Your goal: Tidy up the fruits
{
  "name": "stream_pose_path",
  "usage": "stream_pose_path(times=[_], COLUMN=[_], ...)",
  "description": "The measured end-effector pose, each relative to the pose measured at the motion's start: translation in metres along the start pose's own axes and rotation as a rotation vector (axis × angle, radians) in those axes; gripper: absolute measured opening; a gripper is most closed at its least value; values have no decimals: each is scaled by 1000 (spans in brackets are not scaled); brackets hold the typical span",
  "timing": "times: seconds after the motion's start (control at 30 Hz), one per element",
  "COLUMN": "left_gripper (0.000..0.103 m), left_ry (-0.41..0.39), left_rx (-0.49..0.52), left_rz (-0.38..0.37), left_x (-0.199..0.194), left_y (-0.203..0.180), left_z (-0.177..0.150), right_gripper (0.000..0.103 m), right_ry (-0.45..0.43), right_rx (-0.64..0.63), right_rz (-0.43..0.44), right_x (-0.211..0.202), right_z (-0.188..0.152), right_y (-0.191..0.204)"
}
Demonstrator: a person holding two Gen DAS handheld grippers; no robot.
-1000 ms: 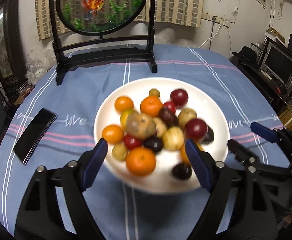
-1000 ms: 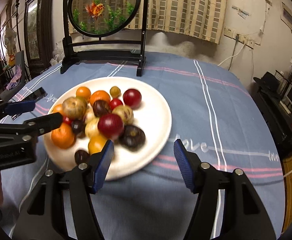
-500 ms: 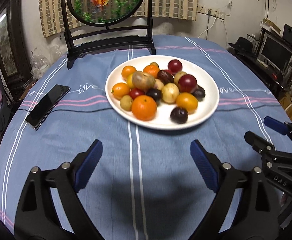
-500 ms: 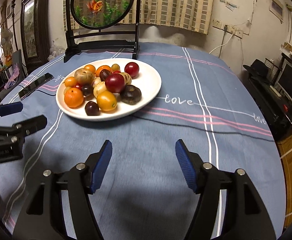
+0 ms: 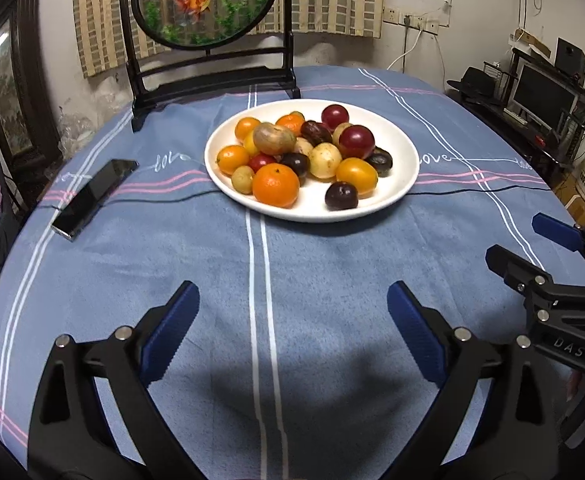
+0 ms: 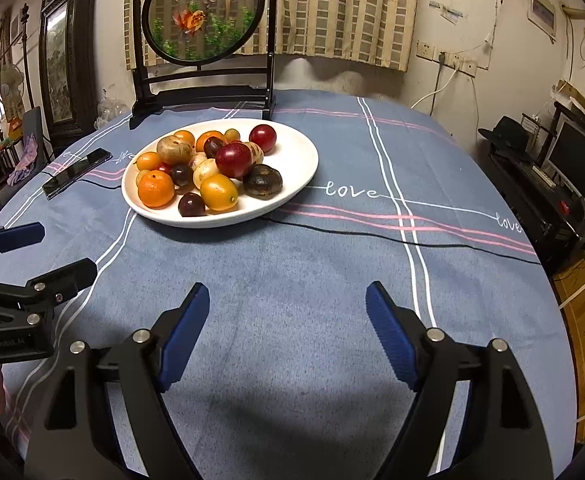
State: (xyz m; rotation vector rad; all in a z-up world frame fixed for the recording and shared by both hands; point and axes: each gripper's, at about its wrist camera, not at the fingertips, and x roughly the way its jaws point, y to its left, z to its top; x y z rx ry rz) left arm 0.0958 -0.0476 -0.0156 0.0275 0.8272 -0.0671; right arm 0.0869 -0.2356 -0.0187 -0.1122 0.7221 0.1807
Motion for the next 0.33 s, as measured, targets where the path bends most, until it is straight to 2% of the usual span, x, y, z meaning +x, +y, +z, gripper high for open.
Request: stream_pose_path(times=[0.17, 0.33], left_gripper=[100, 100], left_ry=[-32, -13], left_rx=[0, -33], left_rz=[29, 25], left_x=[-6, -1], left_y=[0, 4], left_z=[-5, -7], right_gripper=[81, 81], right_ry=[13, 28], right_rx=[19, 30], right_rz=[2, -2], right_x=[1, 3], right_z=[-7, -14], right_y=[-4, -5])
